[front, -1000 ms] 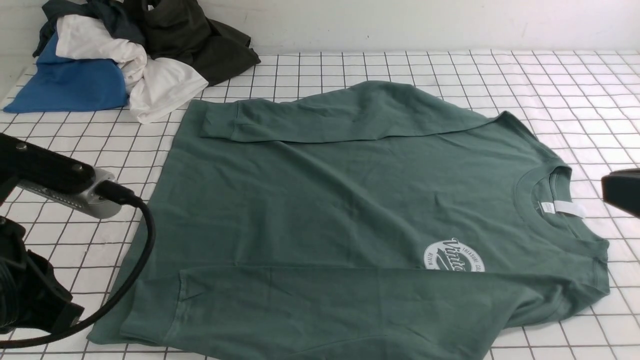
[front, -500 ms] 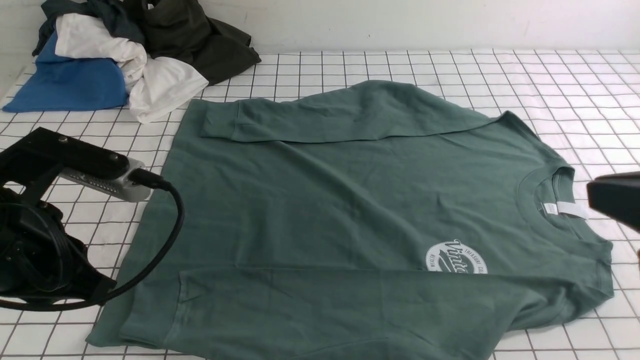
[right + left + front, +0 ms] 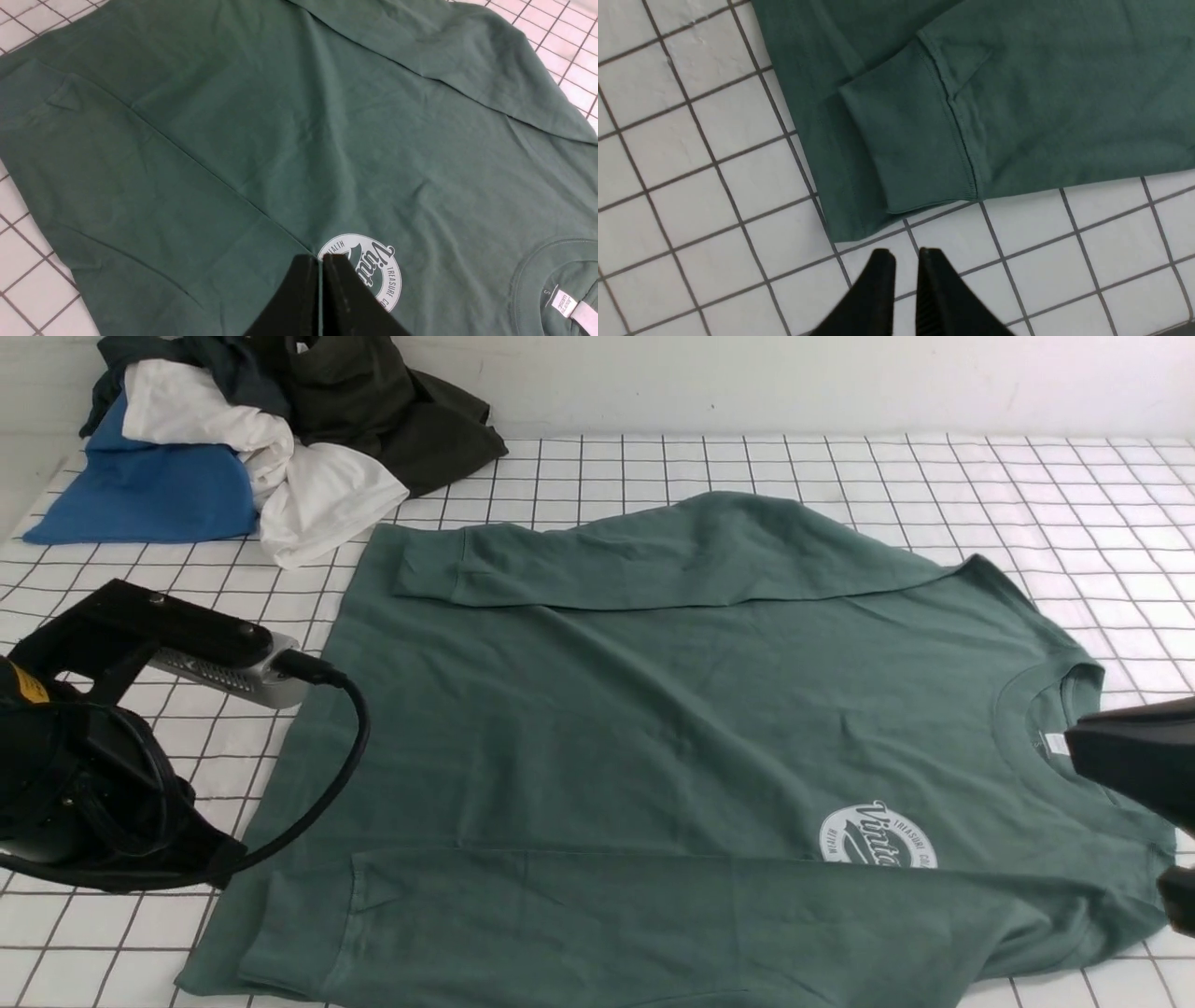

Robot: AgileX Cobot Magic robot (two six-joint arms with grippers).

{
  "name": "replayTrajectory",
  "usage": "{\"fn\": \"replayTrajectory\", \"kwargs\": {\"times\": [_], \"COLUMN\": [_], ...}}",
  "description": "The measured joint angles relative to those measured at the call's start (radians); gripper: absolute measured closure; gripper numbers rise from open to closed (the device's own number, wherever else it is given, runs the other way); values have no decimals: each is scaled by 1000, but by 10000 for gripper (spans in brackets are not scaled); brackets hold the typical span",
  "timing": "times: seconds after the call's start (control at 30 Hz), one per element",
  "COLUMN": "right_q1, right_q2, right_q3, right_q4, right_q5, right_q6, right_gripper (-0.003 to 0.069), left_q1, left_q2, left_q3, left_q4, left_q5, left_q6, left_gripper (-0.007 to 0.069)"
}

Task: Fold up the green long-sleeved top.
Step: Use the left arm to clamp the cuff closest to it

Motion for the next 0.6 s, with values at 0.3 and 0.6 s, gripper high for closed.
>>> {"fn": "replayTrajectory", "kwargs": {"times": [0.3, 0.6], "right_q1": [18, 18], "right_q2": [0, -12], "right_q3": [20, 20], "right_q4": [-145, -160], "right_q5": [3, 8], "right_q6": [119, 174], "right_gripper": [647, 647], "left_q1": [-200, -255], "left_q2": [0, 0], "left_q3": [-1, -17], "left_q4": [46, 199], "left_q5": [-62, -56], "left_q6": [-6, -162], "left_gripper": [544, 533]}}
